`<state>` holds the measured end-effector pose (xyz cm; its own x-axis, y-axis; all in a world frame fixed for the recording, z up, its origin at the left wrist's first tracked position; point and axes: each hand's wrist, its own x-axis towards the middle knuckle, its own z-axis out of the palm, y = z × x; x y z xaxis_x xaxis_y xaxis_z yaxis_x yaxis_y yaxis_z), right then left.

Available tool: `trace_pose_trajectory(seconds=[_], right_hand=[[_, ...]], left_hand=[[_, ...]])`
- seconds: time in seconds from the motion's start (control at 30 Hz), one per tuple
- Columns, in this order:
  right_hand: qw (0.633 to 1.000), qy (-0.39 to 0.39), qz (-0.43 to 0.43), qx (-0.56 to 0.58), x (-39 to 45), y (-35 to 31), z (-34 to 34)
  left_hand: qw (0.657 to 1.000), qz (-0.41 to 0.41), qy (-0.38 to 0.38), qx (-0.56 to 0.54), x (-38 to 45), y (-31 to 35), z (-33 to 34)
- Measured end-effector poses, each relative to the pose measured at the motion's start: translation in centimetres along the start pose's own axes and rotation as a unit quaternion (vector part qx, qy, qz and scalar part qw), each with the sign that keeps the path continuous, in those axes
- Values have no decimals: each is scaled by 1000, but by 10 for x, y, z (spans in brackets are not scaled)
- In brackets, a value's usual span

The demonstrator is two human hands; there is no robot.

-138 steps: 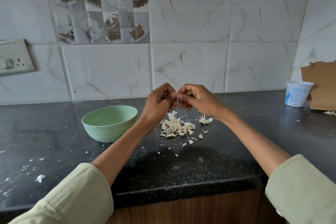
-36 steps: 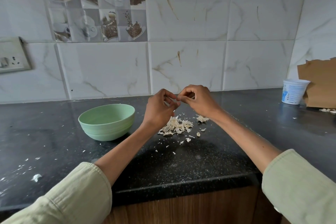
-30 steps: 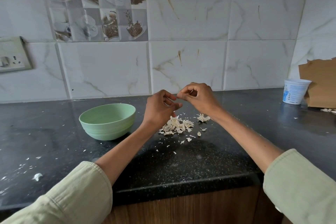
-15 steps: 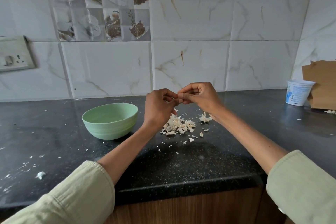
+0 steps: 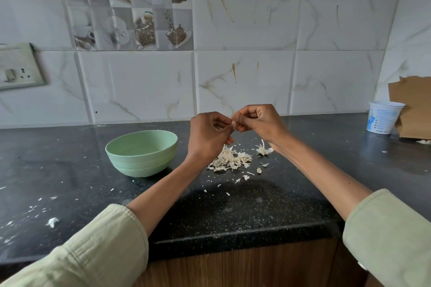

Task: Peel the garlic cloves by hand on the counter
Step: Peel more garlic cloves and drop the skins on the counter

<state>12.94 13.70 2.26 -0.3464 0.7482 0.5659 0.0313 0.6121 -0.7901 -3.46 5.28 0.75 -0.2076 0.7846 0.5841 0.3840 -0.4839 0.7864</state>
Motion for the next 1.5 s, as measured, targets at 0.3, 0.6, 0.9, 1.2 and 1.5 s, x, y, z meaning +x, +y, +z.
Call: trace_pose_trajectory(seconds=[0.3,0.6,0.9,1.2,1.5], right_hand=[[1000,18,15,-6,-1,-1,7],[970,-15,-46,-238,-3,2,-1],[960,-84,-43,-262,-10,-10,9],[963,-116,-30,-242,-10,-6,9],[958,-55,-49,-278,-6,2,7]], left_hand=[[1000,-3,-14,-22,2,-6,-3],[1000,3,-1,31,6,-10,-5],[974,87,-48,203,7,-17,-3],[967,109,-88,213,6,-14,-4],[988,56,-105,93,5,-10,-2]])
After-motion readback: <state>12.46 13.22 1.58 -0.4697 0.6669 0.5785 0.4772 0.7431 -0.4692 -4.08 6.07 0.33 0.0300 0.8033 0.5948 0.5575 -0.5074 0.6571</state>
